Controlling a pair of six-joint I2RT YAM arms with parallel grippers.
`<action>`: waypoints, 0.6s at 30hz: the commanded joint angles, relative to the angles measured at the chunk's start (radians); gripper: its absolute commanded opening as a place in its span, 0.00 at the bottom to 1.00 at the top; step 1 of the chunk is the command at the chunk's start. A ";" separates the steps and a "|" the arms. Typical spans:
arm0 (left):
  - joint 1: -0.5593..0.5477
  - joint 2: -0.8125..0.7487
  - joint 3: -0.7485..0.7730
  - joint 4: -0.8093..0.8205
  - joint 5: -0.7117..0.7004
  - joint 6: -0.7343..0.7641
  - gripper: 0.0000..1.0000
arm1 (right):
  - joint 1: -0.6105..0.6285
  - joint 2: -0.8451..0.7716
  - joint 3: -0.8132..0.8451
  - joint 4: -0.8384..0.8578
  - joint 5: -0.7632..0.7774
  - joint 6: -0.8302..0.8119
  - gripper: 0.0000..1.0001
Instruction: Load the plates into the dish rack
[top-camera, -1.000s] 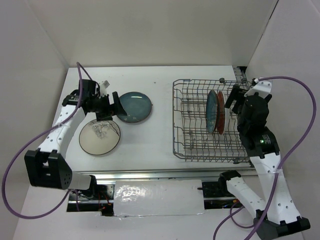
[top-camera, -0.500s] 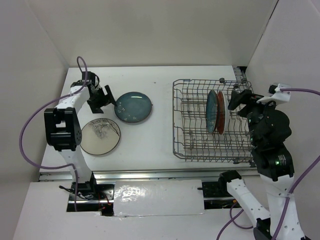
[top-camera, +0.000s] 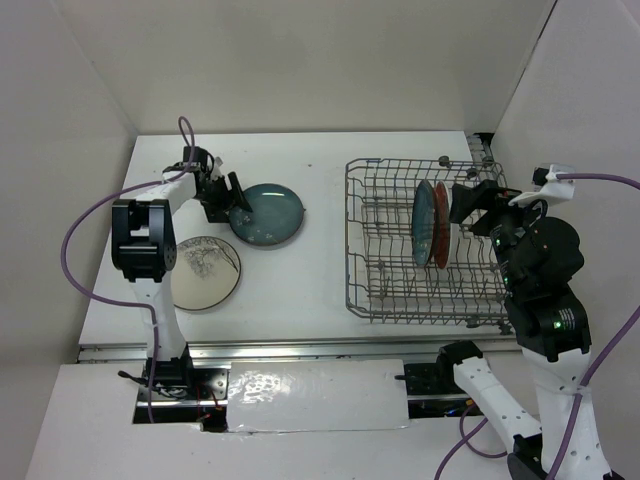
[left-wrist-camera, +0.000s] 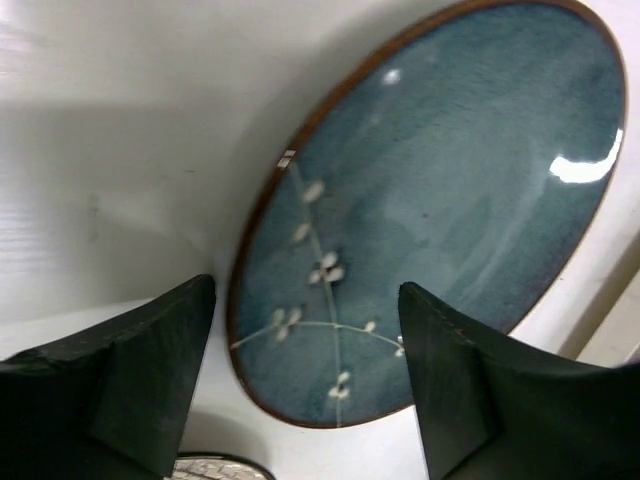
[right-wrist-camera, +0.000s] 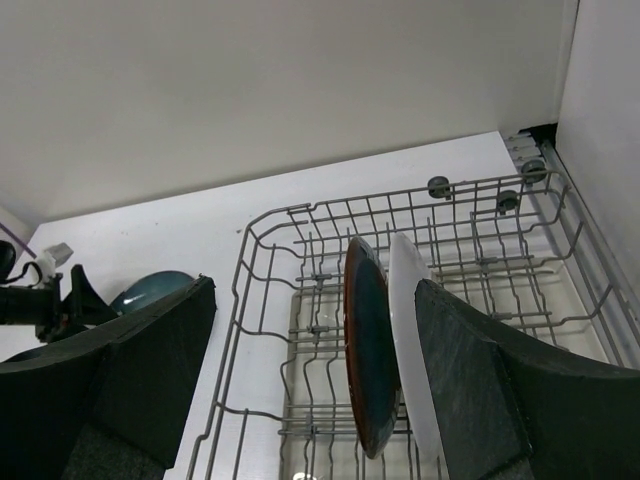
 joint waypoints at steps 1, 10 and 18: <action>-0.019 0.019 0.010 0.050 0.062 0.008 0.83 | 0.010 -0.004 0.032 -0.008 -0.021 0.011 0.87; -0.019 -0.009 -0.082 0.153 0.090 -0.033 0.38 | 0.010 0.008 0.048 -0.040 -0.003 0.017 0.87; -0.019 -0.069 -0.062 0.096 0.048 -0.032 0.00 | 0.010 0.020 0.057 -0.065 -0.029 -0.011 0.86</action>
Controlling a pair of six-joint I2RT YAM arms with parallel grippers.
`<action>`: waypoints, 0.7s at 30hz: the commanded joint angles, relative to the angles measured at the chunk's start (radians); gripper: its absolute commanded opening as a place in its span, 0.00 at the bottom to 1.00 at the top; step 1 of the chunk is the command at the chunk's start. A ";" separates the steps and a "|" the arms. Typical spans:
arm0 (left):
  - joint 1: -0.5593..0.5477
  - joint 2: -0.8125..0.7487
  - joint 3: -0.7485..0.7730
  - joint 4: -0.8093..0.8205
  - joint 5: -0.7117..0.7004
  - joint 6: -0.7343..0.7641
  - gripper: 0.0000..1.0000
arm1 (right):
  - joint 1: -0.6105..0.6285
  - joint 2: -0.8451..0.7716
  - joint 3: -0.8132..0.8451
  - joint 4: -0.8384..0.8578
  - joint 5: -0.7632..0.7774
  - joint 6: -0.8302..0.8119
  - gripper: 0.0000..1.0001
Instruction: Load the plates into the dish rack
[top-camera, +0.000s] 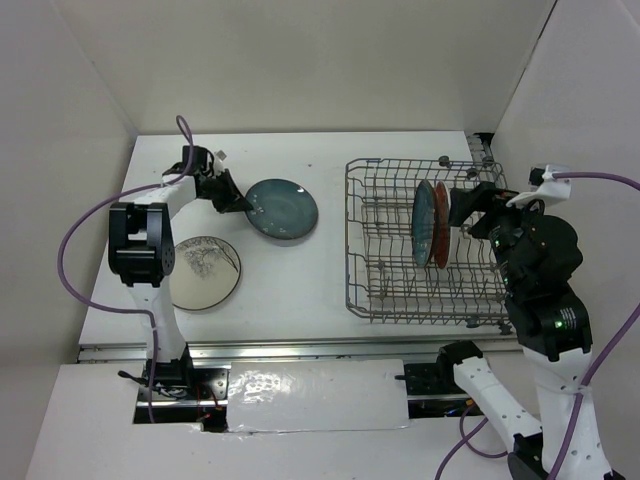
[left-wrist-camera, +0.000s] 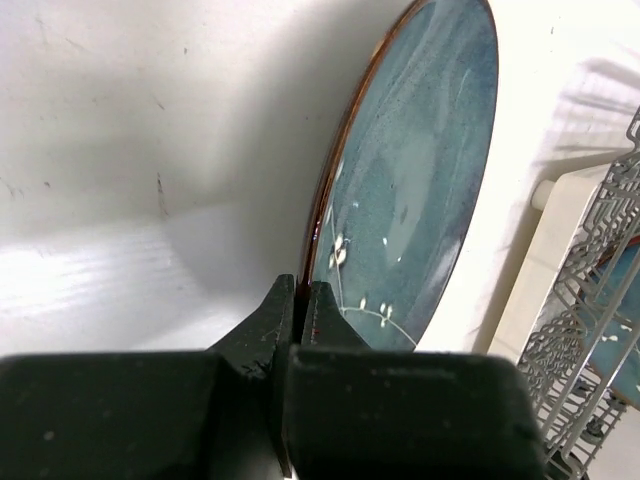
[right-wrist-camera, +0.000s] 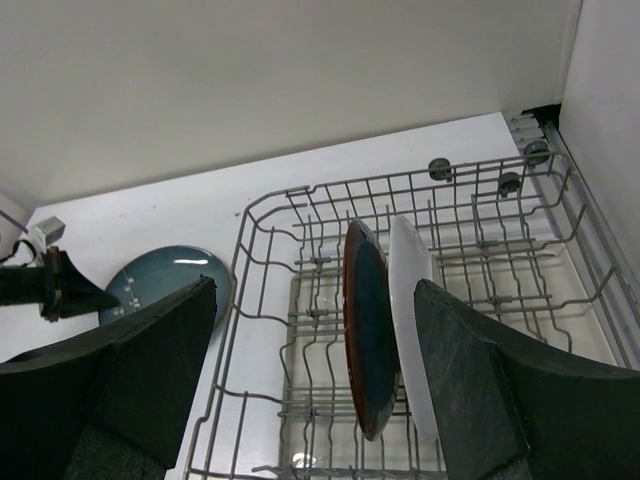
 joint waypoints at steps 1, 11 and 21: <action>-0.008 -0.057 0.010 -0.053 -0.106 0.050 0.00 | 0.008 0.031 0.062 -0.056 -0.029 -0.030 0.85; 0.013 -0.294 0.086 -0.202 0.032 0.096 0.00 | 0.097 0.246 0.265 -0.146 -0.334 -0.137 0.88; 0.069 -0.530 0.151 -0.256 0.314 0.128 0.00 | 0.281 0.451 0.358 -0.112 -0.392 -0.097 1.00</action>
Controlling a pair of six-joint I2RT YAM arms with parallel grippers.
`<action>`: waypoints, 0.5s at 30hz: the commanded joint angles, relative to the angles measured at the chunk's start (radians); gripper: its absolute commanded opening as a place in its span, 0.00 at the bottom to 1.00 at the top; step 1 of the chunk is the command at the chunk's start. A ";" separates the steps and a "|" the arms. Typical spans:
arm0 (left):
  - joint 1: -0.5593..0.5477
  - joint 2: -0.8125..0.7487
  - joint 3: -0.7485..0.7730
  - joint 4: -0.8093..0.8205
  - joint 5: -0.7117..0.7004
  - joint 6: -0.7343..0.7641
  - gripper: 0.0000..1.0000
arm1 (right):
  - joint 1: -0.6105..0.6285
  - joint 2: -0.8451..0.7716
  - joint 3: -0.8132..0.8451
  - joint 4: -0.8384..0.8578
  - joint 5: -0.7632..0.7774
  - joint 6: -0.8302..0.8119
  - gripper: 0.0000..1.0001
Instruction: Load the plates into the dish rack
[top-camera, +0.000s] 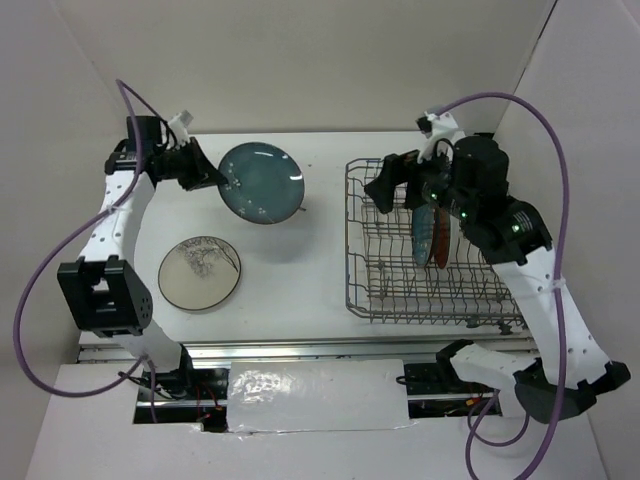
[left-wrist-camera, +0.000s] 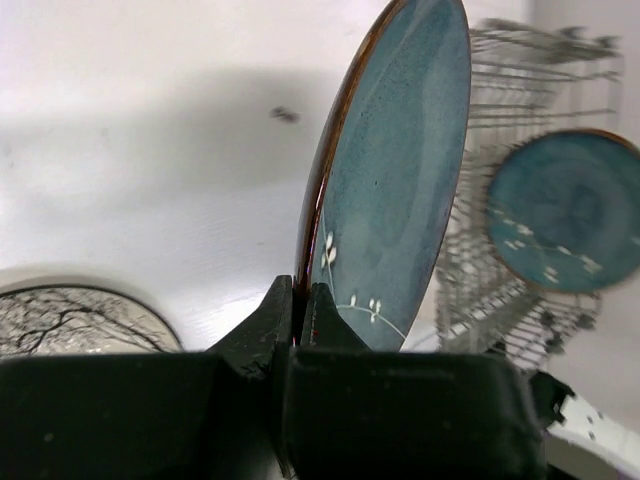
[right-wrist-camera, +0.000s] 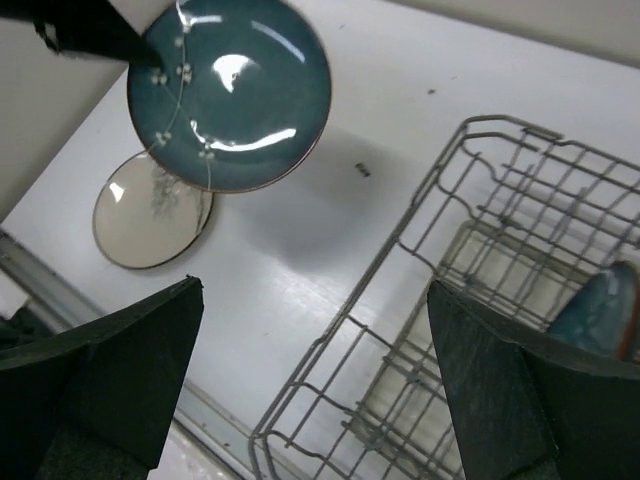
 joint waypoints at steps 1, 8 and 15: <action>0.004 -0.118 0.091 0.028 0.290 0.013 0.00 | 0.052 0.036 0.041 0.041 -0.070 0.033 1.00; 0.011 -0.221 0.081 0.019 0.458 0.014 0.00 | 0.074 0.147 0.098 0.093 -0.240 0.095 1.00; 0.018 -0.258 0.064 0.042 0.586 -0.016 0.00 | 0.034 0.239 0.100 0.179 -0.307 0.158 1.00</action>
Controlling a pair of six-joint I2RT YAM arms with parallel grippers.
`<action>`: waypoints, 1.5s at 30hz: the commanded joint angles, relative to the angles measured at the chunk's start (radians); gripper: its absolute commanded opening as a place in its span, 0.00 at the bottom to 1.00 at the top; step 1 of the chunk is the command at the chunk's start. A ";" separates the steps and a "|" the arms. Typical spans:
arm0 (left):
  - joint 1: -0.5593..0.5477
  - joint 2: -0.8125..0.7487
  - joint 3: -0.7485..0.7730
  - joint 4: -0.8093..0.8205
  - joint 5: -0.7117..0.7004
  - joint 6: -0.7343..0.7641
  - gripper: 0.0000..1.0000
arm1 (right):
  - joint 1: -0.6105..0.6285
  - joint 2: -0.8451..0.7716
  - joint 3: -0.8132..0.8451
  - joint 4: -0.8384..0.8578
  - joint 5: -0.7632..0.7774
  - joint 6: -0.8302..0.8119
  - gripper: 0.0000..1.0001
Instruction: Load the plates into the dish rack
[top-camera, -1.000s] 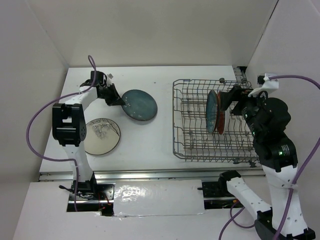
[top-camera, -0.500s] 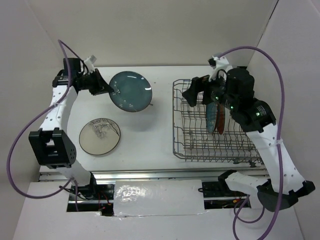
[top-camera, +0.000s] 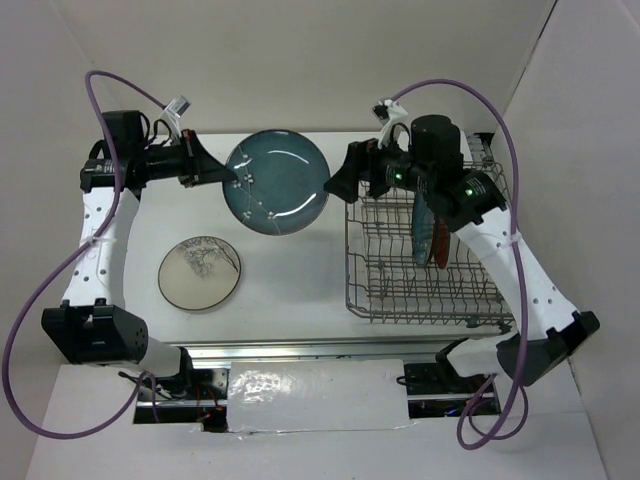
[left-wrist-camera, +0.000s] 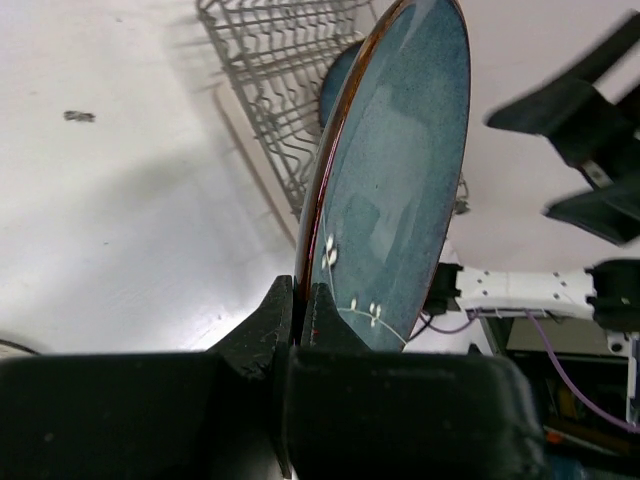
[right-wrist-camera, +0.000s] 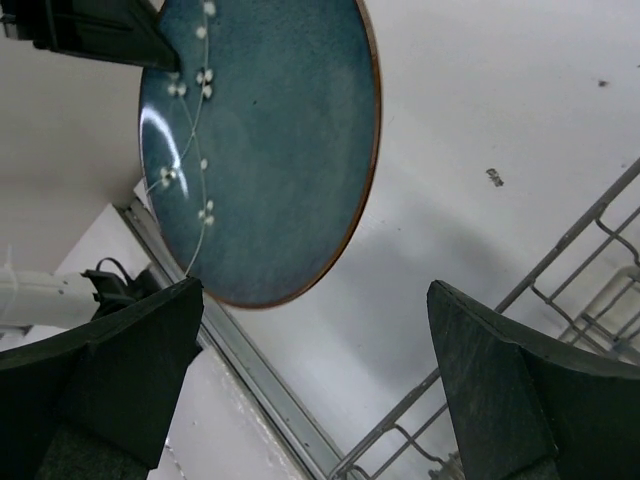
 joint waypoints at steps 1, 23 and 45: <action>0.011 -0.066 0.010 0.093 0.208 -0.041 0.00 | -0.019 0.051 0.052 0.078 -0.056 0.049 0.99; 0.032 -0.080 -0.039 0.053 0.179 -0.008 0.82 | 0.161 -0.034 0.055 0.046 0.525 0.146 0.00; 0.089 -0.214 -0.100 -0.025 -0.370 -0.075 0.92 | 0.373 0.041 0.064 -0.304 1.748 0.260 0.00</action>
